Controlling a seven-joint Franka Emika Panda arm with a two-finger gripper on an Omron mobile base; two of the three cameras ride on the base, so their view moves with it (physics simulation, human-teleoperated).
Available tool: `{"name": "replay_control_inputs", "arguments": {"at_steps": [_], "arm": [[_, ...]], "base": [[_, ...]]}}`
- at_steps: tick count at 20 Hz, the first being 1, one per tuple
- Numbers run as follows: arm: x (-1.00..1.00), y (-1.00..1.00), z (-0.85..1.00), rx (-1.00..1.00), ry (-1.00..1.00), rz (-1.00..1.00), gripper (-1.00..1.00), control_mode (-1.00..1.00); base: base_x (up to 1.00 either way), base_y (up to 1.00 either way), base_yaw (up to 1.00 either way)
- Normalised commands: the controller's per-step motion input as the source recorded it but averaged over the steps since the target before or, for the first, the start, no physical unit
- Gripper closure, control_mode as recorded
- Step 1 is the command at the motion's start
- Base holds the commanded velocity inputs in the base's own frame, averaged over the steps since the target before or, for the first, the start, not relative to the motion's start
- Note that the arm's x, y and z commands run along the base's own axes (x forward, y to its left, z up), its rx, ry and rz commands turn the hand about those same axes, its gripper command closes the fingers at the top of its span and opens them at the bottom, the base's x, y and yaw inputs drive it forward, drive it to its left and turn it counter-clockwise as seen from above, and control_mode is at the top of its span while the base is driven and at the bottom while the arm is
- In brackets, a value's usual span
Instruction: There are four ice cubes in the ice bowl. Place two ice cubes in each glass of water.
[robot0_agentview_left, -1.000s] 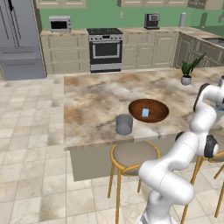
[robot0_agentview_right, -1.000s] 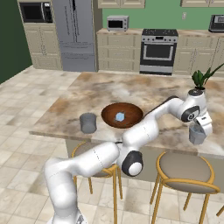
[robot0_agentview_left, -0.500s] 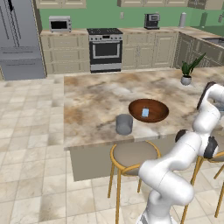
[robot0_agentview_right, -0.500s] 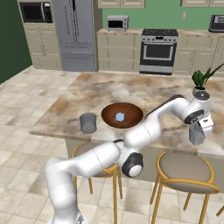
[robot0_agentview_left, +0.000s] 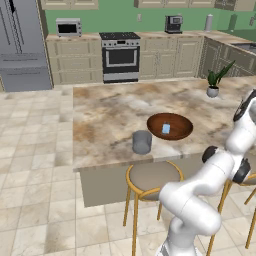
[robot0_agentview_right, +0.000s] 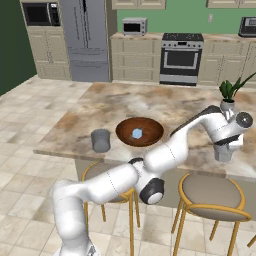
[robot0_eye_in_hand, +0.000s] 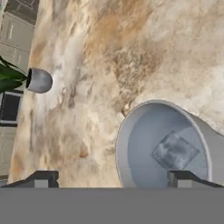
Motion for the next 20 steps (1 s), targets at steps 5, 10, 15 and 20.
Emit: {"name": "replay_control_inputs", "arguments": {"at_steps": [5, 10, 15, 20], "arm": [[0.29, 0.54, 0.41, 0.36, -0.05, 0.02, -1.0, -1.0], [0.73, 0.21, 0.9, 0.21, 0.02, 0.06, -1.0, -1.0], [-0.48, 0.64, -0.29, 0.17, -0.09, 0.14, -1.0, -1.0], [-0.07, 0.67, -0.02, 0.12, 0.73, 0.19, -1.0, -1.0]], "base": [[0.0, 0.0, 0.0], [0.0, 0.0, 0.0], [0.0, 0.0, 0.0], [0.0, 0.0, 0.0]]}}
